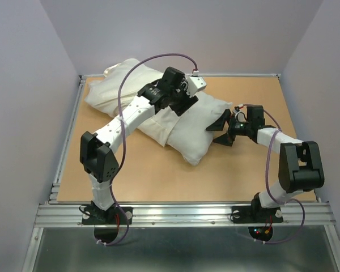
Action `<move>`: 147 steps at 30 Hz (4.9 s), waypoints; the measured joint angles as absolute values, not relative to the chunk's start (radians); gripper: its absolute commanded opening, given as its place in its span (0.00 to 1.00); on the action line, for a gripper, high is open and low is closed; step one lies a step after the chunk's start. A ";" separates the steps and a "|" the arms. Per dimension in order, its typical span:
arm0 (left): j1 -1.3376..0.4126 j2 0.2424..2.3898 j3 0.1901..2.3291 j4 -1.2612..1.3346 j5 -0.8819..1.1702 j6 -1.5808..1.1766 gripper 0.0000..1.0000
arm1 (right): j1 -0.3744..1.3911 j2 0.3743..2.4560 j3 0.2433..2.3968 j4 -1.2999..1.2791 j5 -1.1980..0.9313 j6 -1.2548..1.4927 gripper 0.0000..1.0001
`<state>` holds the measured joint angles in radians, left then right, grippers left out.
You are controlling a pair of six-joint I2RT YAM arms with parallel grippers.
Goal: Put the pillow into the pillowcase
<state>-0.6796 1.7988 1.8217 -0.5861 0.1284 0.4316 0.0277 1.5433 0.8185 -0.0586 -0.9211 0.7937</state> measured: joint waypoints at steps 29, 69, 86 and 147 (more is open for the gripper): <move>-0.741 2.010 2.220 -0.851 0.471 0.526 0.00 | 0.128 1.752 0.874 0.517 -0.907 1.365 0.01; -0.525 1.764 2.096 -0.658 0.419 0.226 0.75 | 0.312 1.914 0.836 0.829 -0.906 1.082 0.01; -0.448 1.947 1.956 -0.723 0.095 0.131 0.70 | 0.390 1.752 0.837 0.501 -0.883 0.661 0.01; -0.638 1.395 1.107 -0.545 0.705 0.861 0.51 | 0.460 1.405 0.725 0.134 -0.602 -1.077 0.78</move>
